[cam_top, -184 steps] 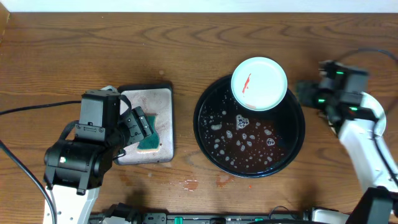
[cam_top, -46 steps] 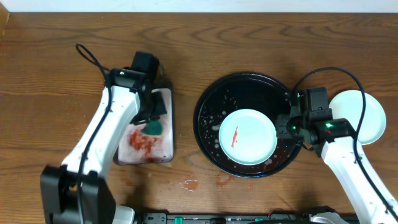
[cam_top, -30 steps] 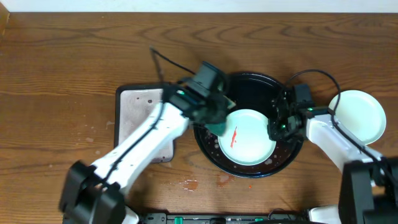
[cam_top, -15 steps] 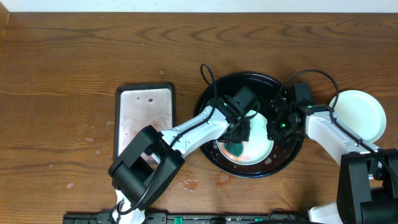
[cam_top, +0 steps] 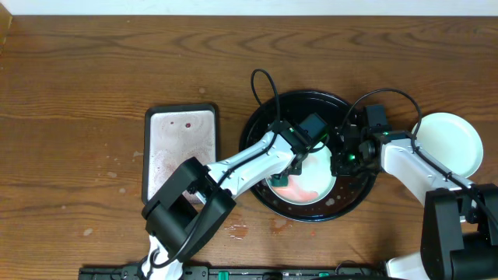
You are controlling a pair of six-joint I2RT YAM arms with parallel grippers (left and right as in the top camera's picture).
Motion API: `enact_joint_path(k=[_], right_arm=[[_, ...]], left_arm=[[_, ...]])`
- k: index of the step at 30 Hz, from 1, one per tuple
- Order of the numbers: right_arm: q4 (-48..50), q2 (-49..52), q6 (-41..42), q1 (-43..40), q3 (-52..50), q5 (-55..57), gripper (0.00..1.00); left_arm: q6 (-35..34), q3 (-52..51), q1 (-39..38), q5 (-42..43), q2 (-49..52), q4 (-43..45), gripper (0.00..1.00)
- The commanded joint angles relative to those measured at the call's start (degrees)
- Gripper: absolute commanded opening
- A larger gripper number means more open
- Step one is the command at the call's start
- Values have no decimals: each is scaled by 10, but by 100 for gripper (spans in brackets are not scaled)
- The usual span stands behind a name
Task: Clean dirty plates on tray and stack at the side
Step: 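Scrub the red-streaked plate with the sponge while right gripper holds it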
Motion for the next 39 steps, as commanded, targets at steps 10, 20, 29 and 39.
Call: enact_joint_path(k=[10,20,29,39], right_arm=[[4,12,-4,0,0,31,1],[3,12,-4,0,0,31,1],[5,12,-4,0,0,31,1],[5,12,-4,0,0,31,1]], left_arm=[[-5,-14,-8,386,66,200,8],[24,-11,-21,273,66,124,8],[5,37,30,-35,65,-51,8],[6,68,32,-78,65,-41,8]])
